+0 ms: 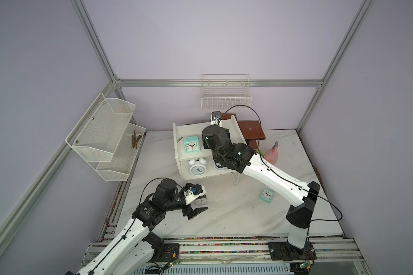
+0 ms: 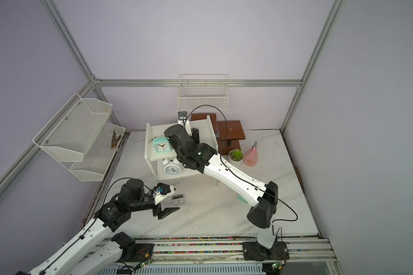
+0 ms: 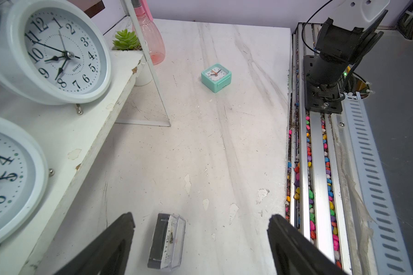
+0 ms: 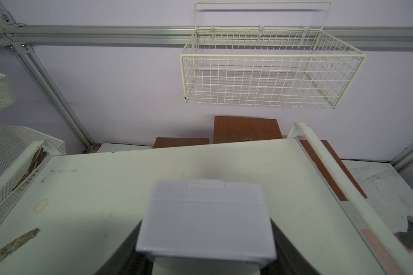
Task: Place the alarm clocks on the shelf by style
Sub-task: Place the alarm on the shelf, then adjust the alarm on the shelf.
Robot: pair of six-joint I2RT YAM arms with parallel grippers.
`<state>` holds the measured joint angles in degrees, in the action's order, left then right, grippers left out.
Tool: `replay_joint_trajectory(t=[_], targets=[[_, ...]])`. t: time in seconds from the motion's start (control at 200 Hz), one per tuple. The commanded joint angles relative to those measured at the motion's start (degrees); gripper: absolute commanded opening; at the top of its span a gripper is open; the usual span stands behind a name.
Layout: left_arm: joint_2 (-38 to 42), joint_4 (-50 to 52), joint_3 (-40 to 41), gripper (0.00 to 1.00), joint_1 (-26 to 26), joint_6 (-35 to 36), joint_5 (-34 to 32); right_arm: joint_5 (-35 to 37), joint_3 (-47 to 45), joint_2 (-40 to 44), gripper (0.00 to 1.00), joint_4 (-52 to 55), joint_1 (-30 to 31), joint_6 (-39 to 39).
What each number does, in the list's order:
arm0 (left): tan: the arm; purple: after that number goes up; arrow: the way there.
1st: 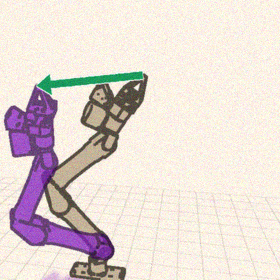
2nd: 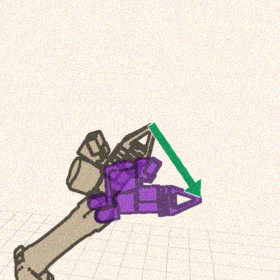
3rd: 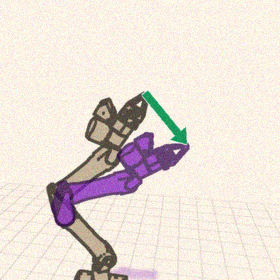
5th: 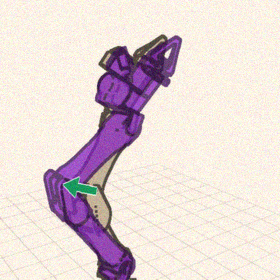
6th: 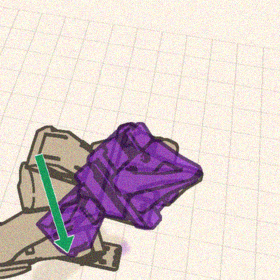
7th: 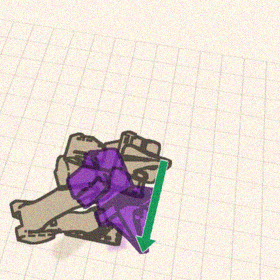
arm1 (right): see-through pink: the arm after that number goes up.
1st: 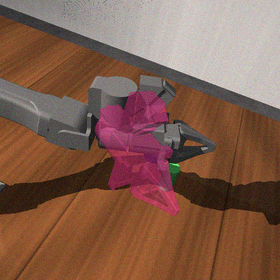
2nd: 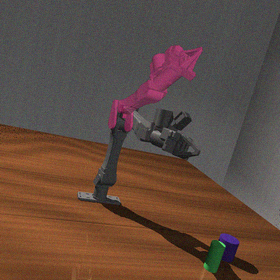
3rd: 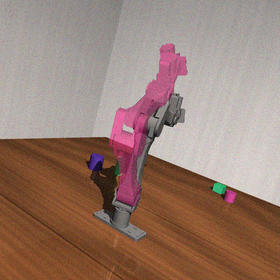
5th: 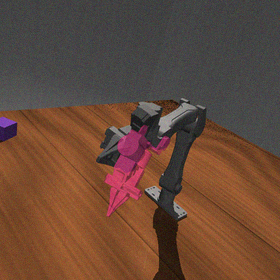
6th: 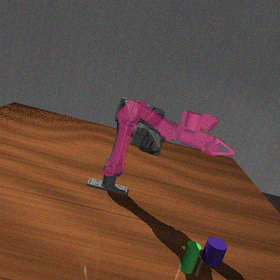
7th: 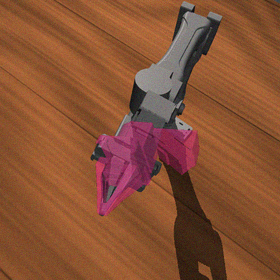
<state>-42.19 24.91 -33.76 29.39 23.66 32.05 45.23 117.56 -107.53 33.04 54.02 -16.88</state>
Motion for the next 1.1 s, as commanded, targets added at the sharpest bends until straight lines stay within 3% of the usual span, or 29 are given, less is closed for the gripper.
replay_joint_trajectory(t=[0.0, 0.17, 0.435, 0.75, 0.975, 1.095], targets=[[0.8, -1.3, 0.3, 0.91, 0.2, 1.1, -0.2, -0.7, 1.2, 1.6, 0.73, 1.6, -0.3, -0.4], [0.8, -1.4, 0.3, 0.91, 0.2, 1.2, -0.1, -1.3, 0.7, 3.4, 0.83, 2.9, 0.0, -0.6], [0.5, -1.4, 0.2, 0.91, 0.2, 1.3, -0.1, 1.4, -5.8, 10.7, 0.87, 3.0, 2.9, 0.1], [0.7, -1.4, 0.0, 0.92, 0.2, 1.2, -0.5, -5.6, -14.8, 16.9, 0.76, 2.6, 7.4, -3.1], [0.7, -1.4, 0.1, 0.92, 0.2, 1.0, -0.7, -15.5, -16.2, 15.4, 0.73, -0.4, 9.3, -2.8], [0.9, -1.3, 0.2, 0.92, 0.2, 0.8, -0.9, -14.7, -15.5, 14.1, 0.72, -1.3, 9.3, -2.3]])
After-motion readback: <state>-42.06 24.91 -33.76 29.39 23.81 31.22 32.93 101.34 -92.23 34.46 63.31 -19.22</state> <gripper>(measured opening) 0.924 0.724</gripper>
